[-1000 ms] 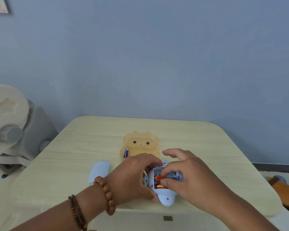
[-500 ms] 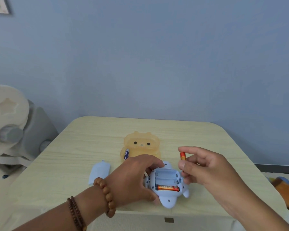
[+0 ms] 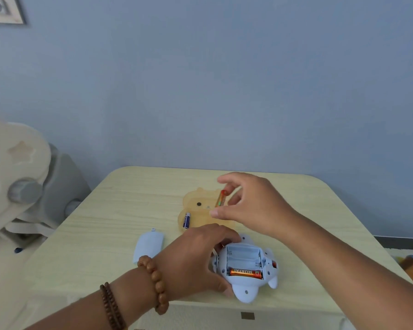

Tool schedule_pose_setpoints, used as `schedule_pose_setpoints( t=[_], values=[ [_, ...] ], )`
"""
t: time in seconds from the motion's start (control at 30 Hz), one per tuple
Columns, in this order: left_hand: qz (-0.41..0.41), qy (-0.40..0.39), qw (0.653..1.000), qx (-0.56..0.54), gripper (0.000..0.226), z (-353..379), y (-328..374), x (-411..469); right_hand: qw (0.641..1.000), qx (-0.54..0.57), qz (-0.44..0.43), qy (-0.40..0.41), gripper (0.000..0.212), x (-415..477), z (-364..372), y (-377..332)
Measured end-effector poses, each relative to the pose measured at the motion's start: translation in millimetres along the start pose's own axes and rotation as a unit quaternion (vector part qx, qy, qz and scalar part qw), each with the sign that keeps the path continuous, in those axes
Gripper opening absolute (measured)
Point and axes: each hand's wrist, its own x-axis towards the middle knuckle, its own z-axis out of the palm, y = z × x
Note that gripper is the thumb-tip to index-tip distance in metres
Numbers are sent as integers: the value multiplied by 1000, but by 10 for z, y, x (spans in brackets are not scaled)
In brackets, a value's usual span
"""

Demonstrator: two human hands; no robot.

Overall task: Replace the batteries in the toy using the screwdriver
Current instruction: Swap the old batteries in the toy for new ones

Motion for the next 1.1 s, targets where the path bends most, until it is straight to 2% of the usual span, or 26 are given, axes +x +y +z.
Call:
schedule_pose_setpoints(
  t=[0.1, 0.23, 0.67, 0.97, 1.03, 1.1],
  values=[
    [5, 1, 1000, 9, 69, -6, 2, -20, 996, -69, -28, -55, 59, 267, 177, -16],
    [10, 8, 1000, 7, 71, -6, -14, -35, 989, -95, -38, -107, 58, 442, 396, 80],
    [14, 23, 1000, 0, 70, -34, -36, -41, 987, -54, -69, -134, 48, 478, 501, 187],
    [6, 23, 1000, 1, 72, -25, -55, -41, 991, -26, -53, -123, 30, 449, 471, 269],
    [3, 23, 1000, 0, 71, -20, -55, -41, 993, -26, -51, -103, 26, 402, 417, 241],
    [0, 21, 1000, 1, 70, -30, -54, -42, 998, -12, -48, -50, 21, 259, 274, 211]
  ],
)
